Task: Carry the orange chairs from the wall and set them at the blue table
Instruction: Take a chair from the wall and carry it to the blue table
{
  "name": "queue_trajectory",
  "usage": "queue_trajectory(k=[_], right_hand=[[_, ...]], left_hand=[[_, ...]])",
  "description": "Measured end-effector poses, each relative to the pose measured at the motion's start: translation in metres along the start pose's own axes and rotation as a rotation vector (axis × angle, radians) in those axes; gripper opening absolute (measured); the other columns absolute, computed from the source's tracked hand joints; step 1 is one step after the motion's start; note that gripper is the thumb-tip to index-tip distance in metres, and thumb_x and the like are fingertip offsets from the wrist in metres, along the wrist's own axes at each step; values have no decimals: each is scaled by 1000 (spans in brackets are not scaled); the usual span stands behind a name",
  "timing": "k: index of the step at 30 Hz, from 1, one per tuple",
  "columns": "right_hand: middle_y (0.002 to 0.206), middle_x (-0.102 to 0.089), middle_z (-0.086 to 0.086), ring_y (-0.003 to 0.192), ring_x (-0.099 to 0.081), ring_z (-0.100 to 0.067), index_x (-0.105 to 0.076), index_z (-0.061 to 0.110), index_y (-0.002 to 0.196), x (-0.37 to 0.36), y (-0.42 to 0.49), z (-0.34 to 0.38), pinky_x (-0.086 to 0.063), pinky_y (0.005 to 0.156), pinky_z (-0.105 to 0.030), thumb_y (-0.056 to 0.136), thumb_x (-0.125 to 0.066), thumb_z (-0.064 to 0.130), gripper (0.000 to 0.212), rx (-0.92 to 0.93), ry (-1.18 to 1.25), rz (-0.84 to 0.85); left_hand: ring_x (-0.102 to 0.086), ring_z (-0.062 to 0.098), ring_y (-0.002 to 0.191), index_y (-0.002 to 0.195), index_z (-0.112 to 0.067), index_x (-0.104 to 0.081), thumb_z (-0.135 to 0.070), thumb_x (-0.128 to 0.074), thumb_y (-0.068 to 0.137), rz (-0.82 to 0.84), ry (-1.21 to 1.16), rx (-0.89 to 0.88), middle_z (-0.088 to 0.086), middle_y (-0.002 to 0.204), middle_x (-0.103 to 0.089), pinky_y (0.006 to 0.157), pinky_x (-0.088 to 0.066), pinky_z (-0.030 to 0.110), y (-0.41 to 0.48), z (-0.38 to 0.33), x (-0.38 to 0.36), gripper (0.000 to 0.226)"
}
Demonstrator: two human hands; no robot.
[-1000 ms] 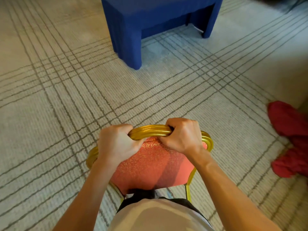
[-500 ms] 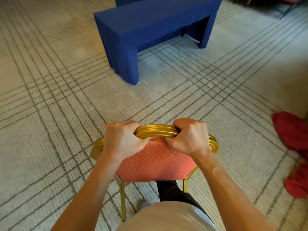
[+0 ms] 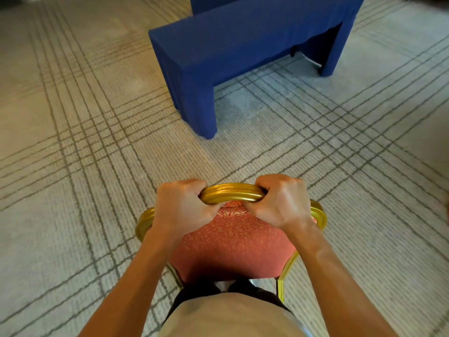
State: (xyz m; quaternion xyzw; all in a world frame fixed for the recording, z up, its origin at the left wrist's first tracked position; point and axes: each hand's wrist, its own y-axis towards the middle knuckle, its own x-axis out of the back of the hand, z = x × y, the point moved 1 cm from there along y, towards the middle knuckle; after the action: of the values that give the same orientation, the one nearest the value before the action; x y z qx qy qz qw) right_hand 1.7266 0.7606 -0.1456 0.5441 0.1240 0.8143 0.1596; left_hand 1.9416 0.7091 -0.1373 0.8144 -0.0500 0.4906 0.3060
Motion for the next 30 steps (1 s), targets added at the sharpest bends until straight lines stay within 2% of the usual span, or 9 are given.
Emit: queue_trajectory(k=[4, 9, 15, 19, 21, 26, 30], right_hand=[[50, -52, 8, 48, -53, -17, -52, 21, 52, -8, 43, -22, -42, 50, -27, 68, -68, 49, 36, 14, 28, -20], [51, -54, 8, 49, -55, -16, -51, 23, 53, -30, 104, -46, -45, 50, -30, 69, -61, 52, 35, 1, 22, -14], [51, -55, 8, 50, -56, -17, -51, 22, 53, -65, 201, -70, -38, 54, -26, 69, -58, 59, 41, -24, -41, 17], [54, -60, 7, 53, -60, -17, -58, 21, 55, -82, 276, -85, -44, 57, -28, 67, -69, 55, 37, -58, -88, 27], [54, -60, 7, 52, -59, -17, -59, 22, 55, -86, 306, -90, -46, 56, -28, 65, -75, 50, 34, -78, -95, 20], [52, -49, 12, 49, -55, -15, -48, 24, 54, -92, 364, -100, -37, 54, -24, 65, -61, 59, 40, -95, -105, -43], [52, -54, 9, 48, -54, -15, -51, 22, 54, -98, 414, -119, -34, 53, -23, 66, -61, 59, 40, -85, -98, -78]], left_hand=[[-37, 9, 43, 55, -25, -35, -50, -79, 69, 17, -31, -24, -14, 51, -35, 43, -30, 25, 47, 5, -19, 53], [-42, 13, 42, 52, -17, -44, -52, -77, 70, 39, -50, -19, -8, 48, -45, 38, -36, 32, 106, 30, -57, 51], [-42, 11, 43, 55, -26, -36, -52, -79, 67, 39, -84, 0, -12, 50, -40, 42, -32, 28, 196, 72, -99, 51], [-48, 16, 43, 54, -27, -36, -55, -73, 69, 36, -108, -13, -7, 48, -47, 42, -37, 31, 271, 102, -124, 49], [-46, 15, 42, 54, -27, -35, -57, -70, 70, 46, -115, -45, -10, 48, -40, 43, -36, 30, 306, 111, -131, 48], [-45, 17, 43, 54, -27, -31, -52, -69, 68, 55, -132, -71, -9, 48, -34, 43, -37, 31, 371, 128, -147, 47], [-37, 12, 43, 53, -27, -30, -49, -73, 69, 55, -131, -111, -12, 50, -25, 43, -32, 30, 428, 136, -161, 51]])
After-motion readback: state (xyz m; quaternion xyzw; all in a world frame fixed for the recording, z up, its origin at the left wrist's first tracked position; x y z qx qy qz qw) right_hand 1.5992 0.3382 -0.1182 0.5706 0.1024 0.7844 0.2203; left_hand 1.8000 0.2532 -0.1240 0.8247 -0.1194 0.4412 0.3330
